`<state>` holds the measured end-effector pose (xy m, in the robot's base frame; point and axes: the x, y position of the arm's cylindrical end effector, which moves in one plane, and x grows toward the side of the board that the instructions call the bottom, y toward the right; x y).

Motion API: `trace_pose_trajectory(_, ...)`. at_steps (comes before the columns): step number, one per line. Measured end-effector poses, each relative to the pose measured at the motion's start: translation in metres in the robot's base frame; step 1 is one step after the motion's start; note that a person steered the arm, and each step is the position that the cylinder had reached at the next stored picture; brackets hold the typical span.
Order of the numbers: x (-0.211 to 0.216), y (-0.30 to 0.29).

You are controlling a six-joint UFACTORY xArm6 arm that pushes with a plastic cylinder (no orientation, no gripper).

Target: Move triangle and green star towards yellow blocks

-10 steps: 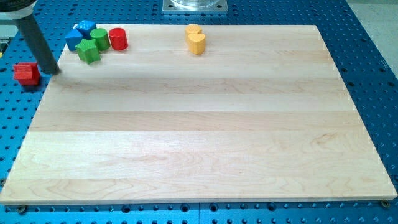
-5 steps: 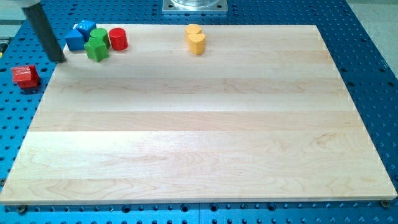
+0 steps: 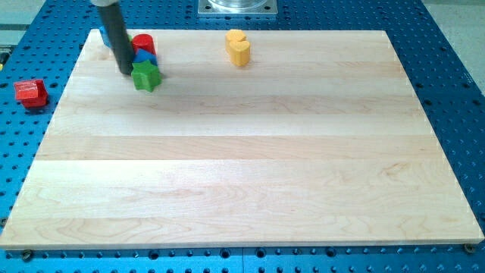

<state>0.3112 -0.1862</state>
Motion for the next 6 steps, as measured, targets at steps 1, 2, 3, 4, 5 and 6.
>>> trace_pose_trajectory(1,0.011,0.0)
trace_pose_trajectory(2,0.022,0.026)
trace_pose_trajectory(3,0.001,0.005)
trace_pose_trajectory(4,-0.016,0.024)
trace_pose_trajectory(5,-0.036,0.059)
trace_pose_trajectory(6,-0.043,0.042)
